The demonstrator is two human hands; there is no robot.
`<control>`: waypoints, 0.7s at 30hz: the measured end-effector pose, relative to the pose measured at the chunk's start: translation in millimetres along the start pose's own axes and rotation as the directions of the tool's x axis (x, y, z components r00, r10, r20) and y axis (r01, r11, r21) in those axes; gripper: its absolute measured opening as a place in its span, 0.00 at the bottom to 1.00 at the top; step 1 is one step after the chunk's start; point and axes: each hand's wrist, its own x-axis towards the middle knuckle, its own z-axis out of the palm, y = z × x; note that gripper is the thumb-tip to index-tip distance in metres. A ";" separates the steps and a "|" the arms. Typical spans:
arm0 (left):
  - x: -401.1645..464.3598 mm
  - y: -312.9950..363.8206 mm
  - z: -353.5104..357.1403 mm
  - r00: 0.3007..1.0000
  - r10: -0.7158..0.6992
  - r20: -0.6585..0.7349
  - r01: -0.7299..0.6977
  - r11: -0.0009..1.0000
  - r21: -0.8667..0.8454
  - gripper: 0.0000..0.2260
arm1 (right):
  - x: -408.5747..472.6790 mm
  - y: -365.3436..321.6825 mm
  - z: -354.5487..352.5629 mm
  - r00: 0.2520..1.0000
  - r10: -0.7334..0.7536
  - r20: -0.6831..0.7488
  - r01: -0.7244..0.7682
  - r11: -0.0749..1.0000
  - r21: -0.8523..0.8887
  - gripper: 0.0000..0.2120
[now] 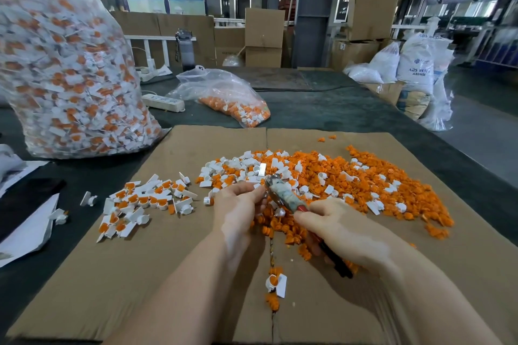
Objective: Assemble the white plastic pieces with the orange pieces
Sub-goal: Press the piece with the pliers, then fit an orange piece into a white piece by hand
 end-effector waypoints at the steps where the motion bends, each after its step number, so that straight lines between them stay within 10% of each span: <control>1: -0.2 -0.6 0.6 1.000 -0.004 -0.002 0.004 1.000 -0.005 0.05 | 0.0 -0.1 1.4 1.000 -0.010 -0.021 0.010 1.000 -0.021 0.17; 21: -0.9 -3.0 1.7 0.999 -0.027 0.021 0.028 0.998 -0.052 0.03 | 4.0 6.1 11.7 0.989 -0.042 -0.139 0.034 0.997 -0.063 0.17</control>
